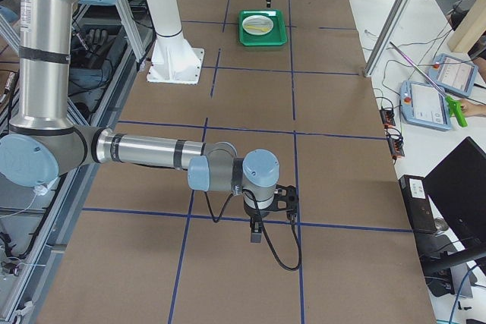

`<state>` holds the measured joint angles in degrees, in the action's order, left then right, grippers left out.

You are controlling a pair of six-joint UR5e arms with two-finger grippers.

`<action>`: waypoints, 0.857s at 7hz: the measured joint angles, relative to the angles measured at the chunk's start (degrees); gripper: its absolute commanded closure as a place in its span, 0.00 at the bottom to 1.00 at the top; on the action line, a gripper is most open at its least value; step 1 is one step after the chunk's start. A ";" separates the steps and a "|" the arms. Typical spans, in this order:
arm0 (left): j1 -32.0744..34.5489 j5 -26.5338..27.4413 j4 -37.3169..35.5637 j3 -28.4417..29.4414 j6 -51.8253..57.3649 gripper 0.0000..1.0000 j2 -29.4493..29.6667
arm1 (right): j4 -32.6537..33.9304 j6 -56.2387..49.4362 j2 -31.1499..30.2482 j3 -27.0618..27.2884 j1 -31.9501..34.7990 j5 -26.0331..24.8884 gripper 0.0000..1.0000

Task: Place spoon
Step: 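Move the left gripper over the yellow spoon on the white plate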

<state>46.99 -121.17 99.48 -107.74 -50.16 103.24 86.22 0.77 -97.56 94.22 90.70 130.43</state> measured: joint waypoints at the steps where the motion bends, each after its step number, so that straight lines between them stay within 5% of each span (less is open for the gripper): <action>1: -2.60 1.86 4.81 3.55 -3.06 0.00 0.38 | 0.00 0.02 0.00 0.00 0.00 0.00 0.00; 3: -5.48 3.67 9.01 7.06 -5.46 0.16 0.52 | 0.00 0.02 0.00 0.00 0.00 0.00 0.00; 6: -6.67 3.72 9.20 7.47 -5.89 0.24 0.42 | 0.00 0.02 0.00 0.00 0.00 0.00 0.00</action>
<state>40.33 -117.45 108.68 -100.27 -56.05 103.66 86.22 0.79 -97.56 94.22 90.70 130.43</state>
